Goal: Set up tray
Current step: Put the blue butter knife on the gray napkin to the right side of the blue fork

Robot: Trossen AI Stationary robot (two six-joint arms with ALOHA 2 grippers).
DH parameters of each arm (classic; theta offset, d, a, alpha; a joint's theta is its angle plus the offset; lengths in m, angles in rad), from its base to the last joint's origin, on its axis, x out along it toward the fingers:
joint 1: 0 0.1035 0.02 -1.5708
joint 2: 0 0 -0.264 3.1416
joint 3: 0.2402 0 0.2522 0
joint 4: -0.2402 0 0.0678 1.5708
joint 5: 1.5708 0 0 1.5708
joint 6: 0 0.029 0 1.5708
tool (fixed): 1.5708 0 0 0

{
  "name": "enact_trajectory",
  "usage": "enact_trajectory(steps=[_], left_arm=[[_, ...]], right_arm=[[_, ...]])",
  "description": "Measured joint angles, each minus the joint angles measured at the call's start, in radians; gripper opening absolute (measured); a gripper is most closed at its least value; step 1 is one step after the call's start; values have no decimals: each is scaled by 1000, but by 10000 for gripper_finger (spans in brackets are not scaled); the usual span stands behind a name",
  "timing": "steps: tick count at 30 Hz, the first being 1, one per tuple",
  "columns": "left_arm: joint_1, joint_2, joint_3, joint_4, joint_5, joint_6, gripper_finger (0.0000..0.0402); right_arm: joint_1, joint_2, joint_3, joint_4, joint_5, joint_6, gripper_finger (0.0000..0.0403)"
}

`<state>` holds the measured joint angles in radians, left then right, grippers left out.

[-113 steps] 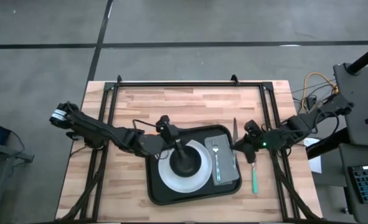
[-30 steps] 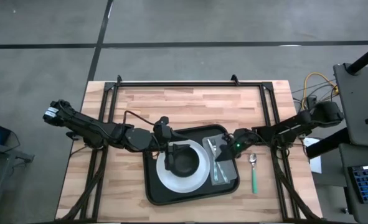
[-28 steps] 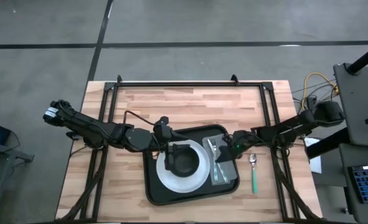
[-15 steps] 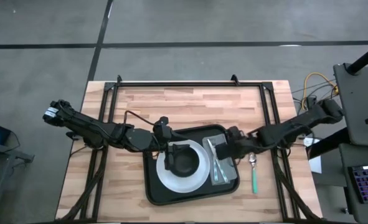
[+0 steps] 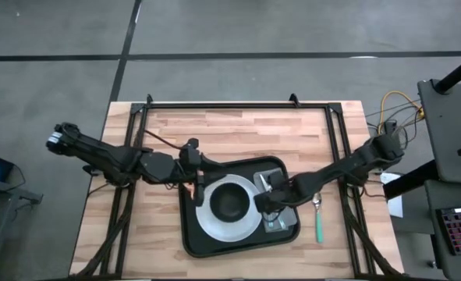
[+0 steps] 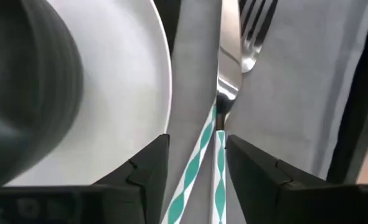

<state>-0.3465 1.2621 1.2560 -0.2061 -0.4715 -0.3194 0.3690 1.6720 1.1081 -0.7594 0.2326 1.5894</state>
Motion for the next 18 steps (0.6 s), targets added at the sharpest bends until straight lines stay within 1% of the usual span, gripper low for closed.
enact_trajectory(steps=[6, 10, 18], left_arm=[[0, -42, -1, -31, 0, 6, 105], [0, -48, -1, -56, 2, 7, 105], [-1, -52, -1, -61, 2, 4, 105]], right_arm=[[6, 31, -7, 4, -46, 13, 124], [18, 27, -37, 2, -51, 52, 114], [26, 47, -44, 49, -85, 56, 107]])
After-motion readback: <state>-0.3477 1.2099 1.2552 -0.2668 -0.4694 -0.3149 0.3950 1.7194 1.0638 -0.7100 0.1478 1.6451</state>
